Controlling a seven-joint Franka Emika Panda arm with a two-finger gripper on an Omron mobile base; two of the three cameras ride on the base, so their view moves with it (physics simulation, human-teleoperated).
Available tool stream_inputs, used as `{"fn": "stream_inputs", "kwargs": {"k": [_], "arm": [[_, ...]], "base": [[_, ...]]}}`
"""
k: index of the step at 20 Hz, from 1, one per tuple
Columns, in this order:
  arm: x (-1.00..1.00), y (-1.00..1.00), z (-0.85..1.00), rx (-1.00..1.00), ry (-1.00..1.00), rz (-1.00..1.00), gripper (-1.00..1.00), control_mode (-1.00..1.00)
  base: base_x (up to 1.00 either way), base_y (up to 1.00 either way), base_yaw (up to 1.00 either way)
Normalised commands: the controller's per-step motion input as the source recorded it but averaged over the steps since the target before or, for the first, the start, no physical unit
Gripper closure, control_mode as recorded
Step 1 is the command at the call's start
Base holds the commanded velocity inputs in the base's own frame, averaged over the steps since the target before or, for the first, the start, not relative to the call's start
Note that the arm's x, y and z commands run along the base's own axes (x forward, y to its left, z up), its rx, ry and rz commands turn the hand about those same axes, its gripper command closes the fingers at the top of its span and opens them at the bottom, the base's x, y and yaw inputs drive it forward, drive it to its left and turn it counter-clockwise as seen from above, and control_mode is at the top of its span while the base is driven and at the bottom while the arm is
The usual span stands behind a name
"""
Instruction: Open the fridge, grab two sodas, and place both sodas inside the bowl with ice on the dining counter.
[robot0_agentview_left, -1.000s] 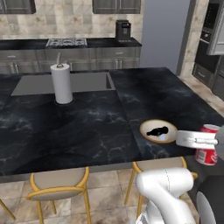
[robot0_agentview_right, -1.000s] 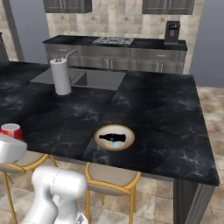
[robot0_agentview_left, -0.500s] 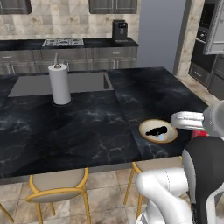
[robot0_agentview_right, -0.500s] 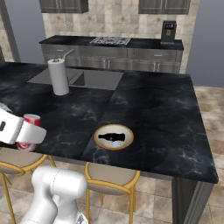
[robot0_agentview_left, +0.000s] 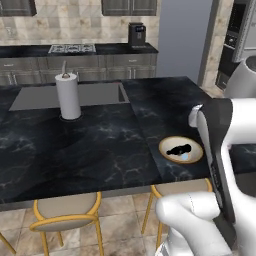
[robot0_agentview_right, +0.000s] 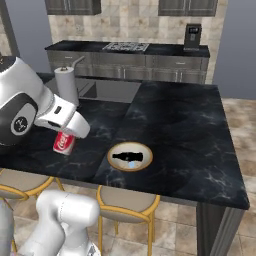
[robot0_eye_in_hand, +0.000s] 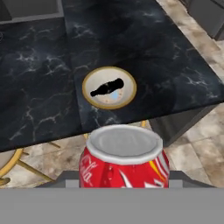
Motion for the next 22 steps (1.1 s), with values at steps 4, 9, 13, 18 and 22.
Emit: {"fn": "stream_inputs", "kwargs": {"k": [4, 9, 13, 18, 22], "arm": [[0.35, -0.09, -0.59, 0.00, 0.04, 0.08, 1.00, -1.00], [0.45, -0.13, -0.48, -0.02, 0.10, 0.06, 1.00, -1.00], [0.45, -0.20, -0.31, -0.04, 0.31, 0.10, 1.00, -1.00], [0.34, -0.31, -0.28, 0.00, 0.24, 0.13, 1.00, -1.00], [0.34, -0.29, -0.22, 0.00, 0.09, 0.12, 1.00, -1.00]], "base": [[0.00, 0.00, 0.00], [0.00, 0.00, 0.00], [0.00, 0.00, 0.00], [0.00, 0.00, 0.00], [0.00, 0.00, 0.00]]}}
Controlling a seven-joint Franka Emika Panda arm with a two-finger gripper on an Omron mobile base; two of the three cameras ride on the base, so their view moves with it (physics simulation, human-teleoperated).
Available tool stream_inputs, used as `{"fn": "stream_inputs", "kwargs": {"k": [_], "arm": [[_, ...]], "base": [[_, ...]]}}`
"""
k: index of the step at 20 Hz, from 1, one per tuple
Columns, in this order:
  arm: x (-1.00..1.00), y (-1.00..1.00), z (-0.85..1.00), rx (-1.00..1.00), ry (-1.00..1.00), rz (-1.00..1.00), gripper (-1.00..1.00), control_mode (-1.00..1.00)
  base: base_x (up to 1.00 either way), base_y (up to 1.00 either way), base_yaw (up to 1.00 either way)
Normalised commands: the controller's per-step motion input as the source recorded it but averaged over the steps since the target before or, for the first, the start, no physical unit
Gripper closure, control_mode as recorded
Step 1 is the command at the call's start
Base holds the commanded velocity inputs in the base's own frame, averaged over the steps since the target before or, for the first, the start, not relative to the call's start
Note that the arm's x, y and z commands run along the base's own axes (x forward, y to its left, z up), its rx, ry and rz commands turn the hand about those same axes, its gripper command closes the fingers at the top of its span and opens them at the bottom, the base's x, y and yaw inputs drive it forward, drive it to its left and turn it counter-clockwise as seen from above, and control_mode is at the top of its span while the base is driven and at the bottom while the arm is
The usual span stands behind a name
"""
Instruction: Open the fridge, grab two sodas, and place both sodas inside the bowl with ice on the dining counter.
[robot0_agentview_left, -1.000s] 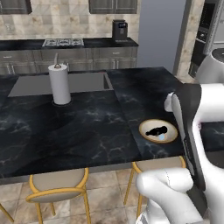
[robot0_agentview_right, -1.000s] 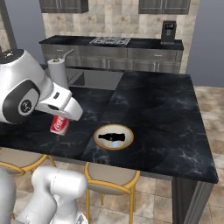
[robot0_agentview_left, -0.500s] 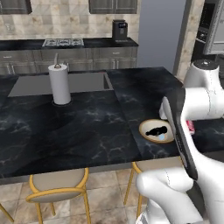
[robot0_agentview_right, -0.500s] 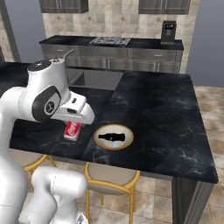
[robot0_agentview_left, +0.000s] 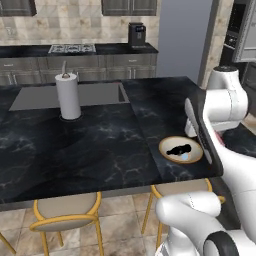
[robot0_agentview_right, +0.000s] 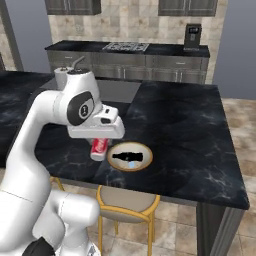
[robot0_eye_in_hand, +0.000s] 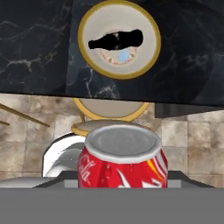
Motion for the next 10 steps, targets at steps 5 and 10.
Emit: {"fn": "stream_inputs", "kwargs": {"k": [5, 10], "arm": [[0.30, -0.12, -0.26, 0.00, 0.00, 0.10, 1.00, -1.00], [0.38, -0.03, -0.38, 0.00, 0.00, 0.10, 1.00, -1.00]], "base": [[0.00, 0.00, 0.00], [0.00, 0.00, 0.00]]}}
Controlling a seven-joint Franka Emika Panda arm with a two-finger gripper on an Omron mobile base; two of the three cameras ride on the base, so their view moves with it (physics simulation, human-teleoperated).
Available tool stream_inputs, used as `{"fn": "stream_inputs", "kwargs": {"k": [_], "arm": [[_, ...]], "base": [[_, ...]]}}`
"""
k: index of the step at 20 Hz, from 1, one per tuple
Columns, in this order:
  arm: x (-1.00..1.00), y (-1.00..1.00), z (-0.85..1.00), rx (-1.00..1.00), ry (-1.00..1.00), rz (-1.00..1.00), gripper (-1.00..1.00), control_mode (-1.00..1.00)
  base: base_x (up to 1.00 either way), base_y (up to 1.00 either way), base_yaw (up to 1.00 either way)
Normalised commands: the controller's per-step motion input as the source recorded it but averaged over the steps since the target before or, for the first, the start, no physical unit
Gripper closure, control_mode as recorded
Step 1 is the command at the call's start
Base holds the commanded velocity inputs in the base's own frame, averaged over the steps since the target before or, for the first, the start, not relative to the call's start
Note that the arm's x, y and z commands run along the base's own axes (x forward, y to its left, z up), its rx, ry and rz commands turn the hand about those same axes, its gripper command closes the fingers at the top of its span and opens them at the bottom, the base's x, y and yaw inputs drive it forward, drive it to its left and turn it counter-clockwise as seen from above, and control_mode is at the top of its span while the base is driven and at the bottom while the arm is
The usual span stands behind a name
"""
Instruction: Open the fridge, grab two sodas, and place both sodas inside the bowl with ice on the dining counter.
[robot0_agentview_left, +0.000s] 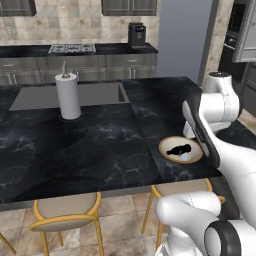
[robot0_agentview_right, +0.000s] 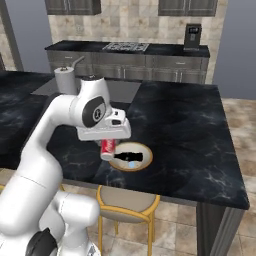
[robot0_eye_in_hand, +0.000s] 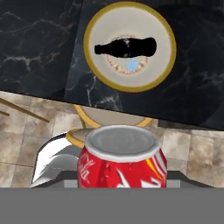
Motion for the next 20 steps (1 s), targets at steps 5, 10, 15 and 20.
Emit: {"fn": "stream_inputs", "kwargs": {"k": [5, 10, 15, 20], "arm": [[0.57, -0.02, -0.36, 0.00, 0.07, 0.10, 1.00, -1.00], [0.53, -0.14, -0.39, 0.00, 0.09, 0.09, 1.00, -1.00], [0.48, -0.17, -0.39, 0.00, 0.10, 0.08, 1.00, -1.00], [0.52, -0.14, -0.35, 0.00, 0.11, 0.07, 1.00, -1.00]], "base": [[0.00, 0.00, 0.00], [0.00, 0.00, 0.00], [0.00, 0.00, 0.00], [0.00, 0.00, 0.00]]}}
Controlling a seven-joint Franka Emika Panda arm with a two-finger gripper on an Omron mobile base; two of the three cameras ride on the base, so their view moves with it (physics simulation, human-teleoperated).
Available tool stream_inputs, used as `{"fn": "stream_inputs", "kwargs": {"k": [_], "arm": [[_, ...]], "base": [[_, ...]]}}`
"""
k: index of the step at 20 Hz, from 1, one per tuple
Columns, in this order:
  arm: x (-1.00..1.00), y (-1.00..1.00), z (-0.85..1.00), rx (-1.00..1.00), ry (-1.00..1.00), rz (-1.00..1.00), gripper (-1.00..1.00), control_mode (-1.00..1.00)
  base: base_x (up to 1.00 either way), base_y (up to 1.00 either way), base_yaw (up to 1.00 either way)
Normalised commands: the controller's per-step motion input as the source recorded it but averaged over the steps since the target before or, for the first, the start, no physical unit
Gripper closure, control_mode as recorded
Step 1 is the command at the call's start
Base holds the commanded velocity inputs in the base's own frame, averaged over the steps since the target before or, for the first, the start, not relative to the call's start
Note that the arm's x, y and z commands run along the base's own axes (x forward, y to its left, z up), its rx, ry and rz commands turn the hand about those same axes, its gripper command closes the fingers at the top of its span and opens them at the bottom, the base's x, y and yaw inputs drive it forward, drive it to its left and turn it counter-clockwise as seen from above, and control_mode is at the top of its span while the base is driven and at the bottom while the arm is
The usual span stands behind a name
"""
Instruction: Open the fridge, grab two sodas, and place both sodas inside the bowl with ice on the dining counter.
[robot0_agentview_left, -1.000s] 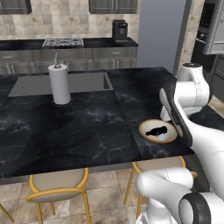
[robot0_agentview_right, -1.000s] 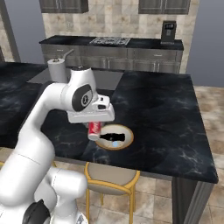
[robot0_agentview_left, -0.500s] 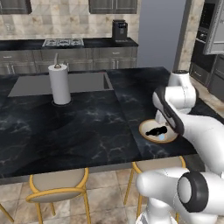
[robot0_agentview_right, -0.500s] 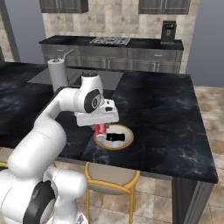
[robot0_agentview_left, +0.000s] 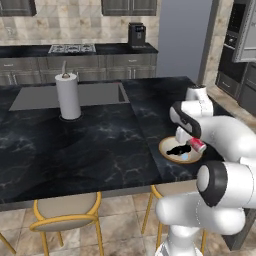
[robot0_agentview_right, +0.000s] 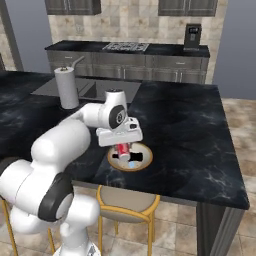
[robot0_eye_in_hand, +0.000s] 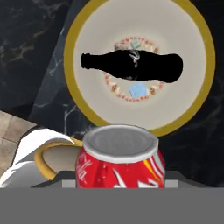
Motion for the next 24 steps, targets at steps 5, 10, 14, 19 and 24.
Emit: {"fn": "stream_inputs", "kwargs": {"k": [5, 10, 14, 19, 24], "arm": [[0.40, -0.05, -0.33, 0.00, 0.09, 0.05, 1.00, -1.00], [0.30, 0.00, -0.32, 0.00, 0.08, 0.03, 1.00, -1.00], [0.21, 0.00, -0.33, 0.00, 0.06, 0.03, 1.00, -1.00], [0.09, 0.00, -0.32, 0.00, 0.02, 0.03, 1.00, -1.00], [0.15, -0.02, -0.23, 0.00, 0.01, 0.03, 1.00, -1.00]], "base": [[0.00, 0.00, 0.00], [0.00, 0.00, 0.00], [0.00, 0.00, 0.00], [0.00, 0.00, 0.00], [0.00, 0.00, 0.00]]}}
